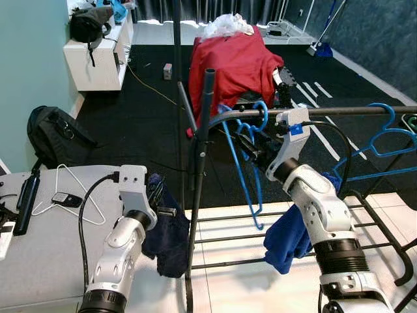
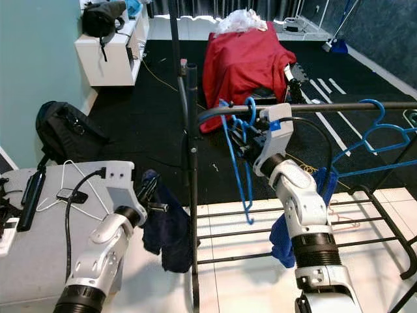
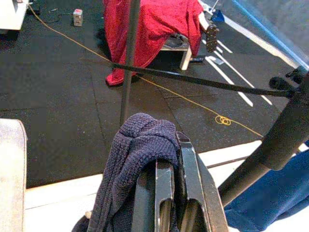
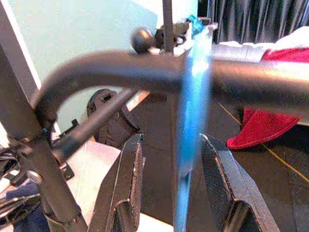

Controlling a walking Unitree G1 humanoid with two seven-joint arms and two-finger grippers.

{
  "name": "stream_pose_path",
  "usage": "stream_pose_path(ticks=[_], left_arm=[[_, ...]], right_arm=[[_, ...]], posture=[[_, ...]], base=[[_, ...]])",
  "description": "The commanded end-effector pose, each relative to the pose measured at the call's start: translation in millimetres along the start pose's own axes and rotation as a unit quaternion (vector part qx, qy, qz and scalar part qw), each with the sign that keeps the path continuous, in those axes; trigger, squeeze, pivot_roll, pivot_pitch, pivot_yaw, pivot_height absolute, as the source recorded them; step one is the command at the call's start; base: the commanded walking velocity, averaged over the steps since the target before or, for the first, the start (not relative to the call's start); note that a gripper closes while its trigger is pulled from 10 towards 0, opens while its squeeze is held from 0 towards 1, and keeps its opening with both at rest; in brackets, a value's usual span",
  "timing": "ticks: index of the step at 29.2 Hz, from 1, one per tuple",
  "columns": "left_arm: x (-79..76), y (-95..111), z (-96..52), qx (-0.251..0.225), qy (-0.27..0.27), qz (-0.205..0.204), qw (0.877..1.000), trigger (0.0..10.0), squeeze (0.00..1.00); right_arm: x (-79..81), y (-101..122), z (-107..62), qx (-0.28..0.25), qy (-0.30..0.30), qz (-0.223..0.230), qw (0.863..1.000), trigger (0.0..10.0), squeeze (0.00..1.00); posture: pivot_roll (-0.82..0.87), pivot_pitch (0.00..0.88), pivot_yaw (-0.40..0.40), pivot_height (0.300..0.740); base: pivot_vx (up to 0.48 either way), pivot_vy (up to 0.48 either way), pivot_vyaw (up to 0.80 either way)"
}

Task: Hang hanger

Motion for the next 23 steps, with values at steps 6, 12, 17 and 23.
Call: stream_pose_path(ticks=[6, 12, 17, 23], left_arm=[[-0.7, 4.1, 0.3, -0.003, -0.013, 0.004, 1.000, 10.0, 0.00], [-2.1, 3.7, 0.3, -0.001, -0.016, 0.001, 1.000, 10.0, 0.00], [-2.5, 3.3, 0.4, 0.000, -0.017, 0.000, 1.000, 10.0, 0.00], [-3.9, 1.3, 0.6, 0.006, -0.022, -0.001, 1.000, 10.0, 0.00]], right_arm=[[2.1, -6.9, -6.4, 0.025, -0.008, 0.009, 1.000, 10.0, 0.00], [-0.5, -10.1, -8.5, 0.040, -0.019, 0.009, 0.999, 10.0, 0.00], [-1.8, -11.2, -9.0, 0.044, -0.023, 0.009, 0.999, 10.0, 0.00], [-3.7, -12.2, -9.8, 0.047, -0.028, 0.011, 0.998, 10.0, 0.00]], posture=[[-0.06, 0.069, -0.025, 0.740], [-0.06, 0.069, -0.026, 0.740], [-0.06, 0.068, -0.025, 0.740], [-0.06, 0.063, -0.026, 0.740]], base=[[0.000, 0.000, 0.00], [0.000, 0.000, 0.00], [0.000, 0.000, 0.00], [0.000, 0.000, 0.00]])
Point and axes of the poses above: a point about 5 cm out from each wrist's last joint towards the gripper, its own z axis pointing out of the wrist towards the gripper, its own y axis along the axis of the wrist's last joint, x = y × z, the point moved 1 cm from there along z, pointing out of the wrist towards the gripper, and after that the axes turned 2 degrees about -z, right-handed, at the moved point
